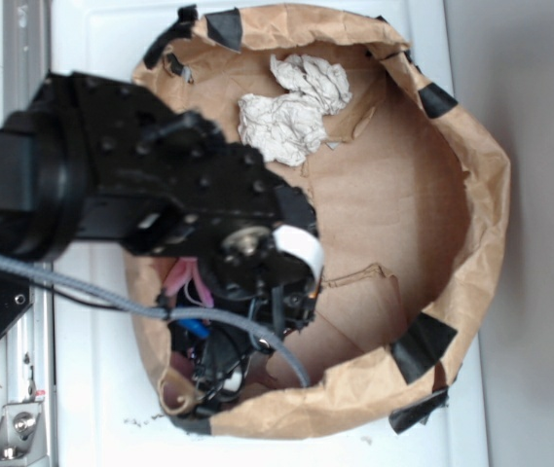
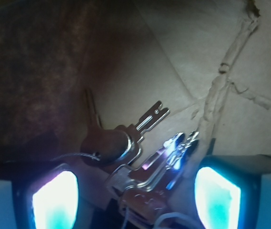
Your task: Grab the silver keys.
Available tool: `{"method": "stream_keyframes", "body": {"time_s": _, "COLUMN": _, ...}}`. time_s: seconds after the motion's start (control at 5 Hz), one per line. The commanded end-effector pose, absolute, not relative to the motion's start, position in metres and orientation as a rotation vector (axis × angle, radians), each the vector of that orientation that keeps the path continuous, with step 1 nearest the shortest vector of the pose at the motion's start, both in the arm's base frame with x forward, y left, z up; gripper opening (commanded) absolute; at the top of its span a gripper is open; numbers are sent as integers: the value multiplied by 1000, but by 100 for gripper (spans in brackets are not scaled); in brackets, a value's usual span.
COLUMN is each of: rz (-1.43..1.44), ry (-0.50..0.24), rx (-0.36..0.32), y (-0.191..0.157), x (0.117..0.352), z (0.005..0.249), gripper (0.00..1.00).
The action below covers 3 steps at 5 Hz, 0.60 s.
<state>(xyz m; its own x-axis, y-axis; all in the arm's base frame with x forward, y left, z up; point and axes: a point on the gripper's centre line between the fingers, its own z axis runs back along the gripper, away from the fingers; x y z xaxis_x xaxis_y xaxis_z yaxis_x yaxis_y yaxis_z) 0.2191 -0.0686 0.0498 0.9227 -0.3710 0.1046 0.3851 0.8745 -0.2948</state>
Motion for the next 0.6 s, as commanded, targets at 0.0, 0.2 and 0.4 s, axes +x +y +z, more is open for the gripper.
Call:
{"method": "stream_keyframes", "body": {"time_s": 0.0, "rz": -523, "ry": 2, "rx": -444, "y": -78, "x": 188, "z": 68, "gripper": 100}}
{"method": "stream_keyframes", "body": {"time_s": 0.2, "rz": -489, "ry": 52, "rx": -526, "y": -73, "x": 188, "z": 73, "gripper": 100}}
{"method": "stream_keyframes", "body": {"time_s": 0.4, "rz": -460, "ry": 95, "rx": -531, "y": -71, "x": 190, "z": 67, "gripper": 100}}
